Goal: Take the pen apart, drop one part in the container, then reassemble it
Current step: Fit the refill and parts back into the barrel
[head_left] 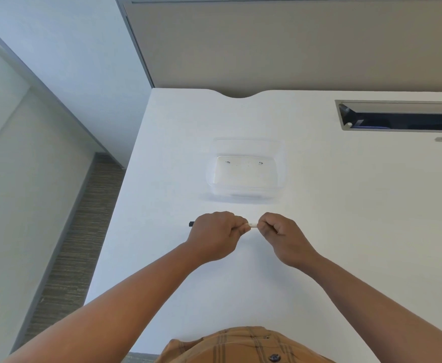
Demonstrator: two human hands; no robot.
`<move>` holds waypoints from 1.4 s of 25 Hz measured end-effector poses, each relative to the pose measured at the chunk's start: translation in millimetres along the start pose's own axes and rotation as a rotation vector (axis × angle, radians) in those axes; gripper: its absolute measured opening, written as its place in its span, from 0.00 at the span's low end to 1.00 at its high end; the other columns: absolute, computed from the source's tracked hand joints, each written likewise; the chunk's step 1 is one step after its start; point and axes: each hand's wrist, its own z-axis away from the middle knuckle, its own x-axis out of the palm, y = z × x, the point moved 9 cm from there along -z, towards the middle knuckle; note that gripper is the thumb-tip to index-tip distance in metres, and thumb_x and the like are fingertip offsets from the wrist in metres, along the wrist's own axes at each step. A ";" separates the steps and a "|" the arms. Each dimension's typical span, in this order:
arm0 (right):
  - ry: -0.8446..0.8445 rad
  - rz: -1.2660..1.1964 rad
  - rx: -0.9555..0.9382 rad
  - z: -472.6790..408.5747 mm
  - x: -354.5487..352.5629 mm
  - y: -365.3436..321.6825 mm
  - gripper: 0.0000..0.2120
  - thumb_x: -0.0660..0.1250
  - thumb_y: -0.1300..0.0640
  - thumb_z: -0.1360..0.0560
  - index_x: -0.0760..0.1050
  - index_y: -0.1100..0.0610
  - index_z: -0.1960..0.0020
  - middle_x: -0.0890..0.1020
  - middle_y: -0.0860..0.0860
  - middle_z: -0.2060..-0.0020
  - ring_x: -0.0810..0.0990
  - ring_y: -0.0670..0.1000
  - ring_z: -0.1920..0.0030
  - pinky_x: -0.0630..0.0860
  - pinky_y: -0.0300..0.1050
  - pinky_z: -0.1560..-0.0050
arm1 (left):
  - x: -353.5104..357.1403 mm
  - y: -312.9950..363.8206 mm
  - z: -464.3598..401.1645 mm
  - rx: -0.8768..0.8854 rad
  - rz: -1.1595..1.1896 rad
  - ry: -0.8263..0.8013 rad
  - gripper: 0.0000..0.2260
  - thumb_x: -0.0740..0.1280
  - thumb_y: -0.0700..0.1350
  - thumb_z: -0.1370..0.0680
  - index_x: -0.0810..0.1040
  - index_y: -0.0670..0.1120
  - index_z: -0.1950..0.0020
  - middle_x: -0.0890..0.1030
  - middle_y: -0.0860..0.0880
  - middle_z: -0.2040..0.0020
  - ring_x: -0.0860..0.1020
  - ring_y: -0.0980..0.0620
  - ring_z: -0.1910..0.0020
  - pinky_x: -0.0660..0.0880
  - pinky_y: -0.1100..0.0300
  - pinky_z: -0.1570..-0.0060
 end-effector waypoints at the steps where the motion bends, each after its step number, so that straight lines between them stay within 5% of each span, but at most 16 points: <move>1: -0.038 -0.183 0.123 -0.2 3.7 7.5 0.14 0.60 0.57 0.17 0.70 0.54 0.62 0.67 0.45 0.69 0.63 0.47 0.69 0.61 0.42 0.68 | -4.7 5.2 0.4 0.066 -0.093 0.093 0.15 0.59 0.54 0.17 0.75 0.50 0.60 0.71 0.51 0.69 0.68 0.48 0.70 0.59 0.57 0.70; 3: -0.143 -0.539 0.391 3.9 14.9 20.1 0.16 0.59 0.57 0.17 0.69 0.53 0.64 0.66 0.47 0.70 0.62 0.48 0.70 0.58 0.41 0.68 | -8.2 15.5 2.1 0.171 -0.227 0.204 0.13 0.60 0.52 0.18 0.78 0.51 0.59 0.70 0.52 0.71 0.64 0.48 0.72 0.60 0.57 0.70; 5: -0.231 -0.638 0.527 8.0 18.9 24.3 0.16 0.60 0.55 0.17 0.70 0.54 0.64 0.68 0.48 0.71 0.63 0.48 0.71 0.58 0.41 0.69 | -6.5 19.4 4.2 0.208 -0.288 0.271 0.12 0.60 0.52 0.18 0.79 0.51 0.57 0.70 0.52 0.71 0.62 0.48 0.71 0.60 0.57 0.70; 9: -0.196 -0.296 0.347 0.3 6.6 14.3 0.13 0.61 0.52 0.17 0.77 0.55 0.57 0.76 0.48 0.65 0.68 0.48 0.67 0.63 0.38 0.66 | -1.1 12.8 1.3 0.169 -0.267 0.256 0.14 0.58 0.54 0.18 0.79 0.50 0.56 0.71 0.52 0.69 0.63 0.49 0.70 0.61 0.58 0.68; 17: -0.045 -0.268 0.287 -6.7 -13.7 23.6 0.07 0.67 0.57 0.19 0.80 0.59 0.53 0.80 0.48 0.63 0.71 0.49 0.64 0.68 0.39 0.65 | -6.1 -28.6 -3.3 -0.056 -0.075 0.070 0.15 0.54 0.57 0.17 0.79 0.54 0.46 0.81 0.54 0.56 0.77 0.49 0.55 0.71 0.52 0.50; 23: 0.010 -0.229 0.255 -14.0 -27.5 36.2 0.06 0.67 0.61 0.20 0.81 0.56 0.54 0.80 0.48 0.59 0.75 0.50 0.62 0.70 0.39 0.62 | 3.5 -69.8 9.0 -0.274 0.515 0.010 0.08 0.62 0.46 0.17 0.79 0.54 0.53 0.77 0.55 0.59 0.73 0.53 0.62 0.70 0.62 0.62; 26: 0.051 -0.199 0.228 -17.9 -25.0 40.8 0.05 0.69 0.59 0.21 0.81 0.53 0.55 0.79 0.47 0.60 0.75 0.50 0.63 0.71 0.41 0.61 | 8.1 -79.7 10.4 -0.336 0.602 0.042 0.07 0.66 0.41 0.19 0.80 0.49 0.44 0.80 0.58 0.57 0.77 0.53 0.59 0.71 0.67 0.60; 35: 0.017 0.174 0.106 -21.0 -5.6 57.3 0.05 0.68 0.57 0.21 0.77 0.48 0.55 0.81 0.43 0.63 0.76 0.47 0.64 0.74 0.46 0.59 | 29.4 -96.2 8.6 -0.396 0.584 0.062 0.07 0.69 0.35 0.23 0.83 0.46 0.49 0.85 0.53 0.55 0.81 0.54 0.58 0.70 0.75 0.63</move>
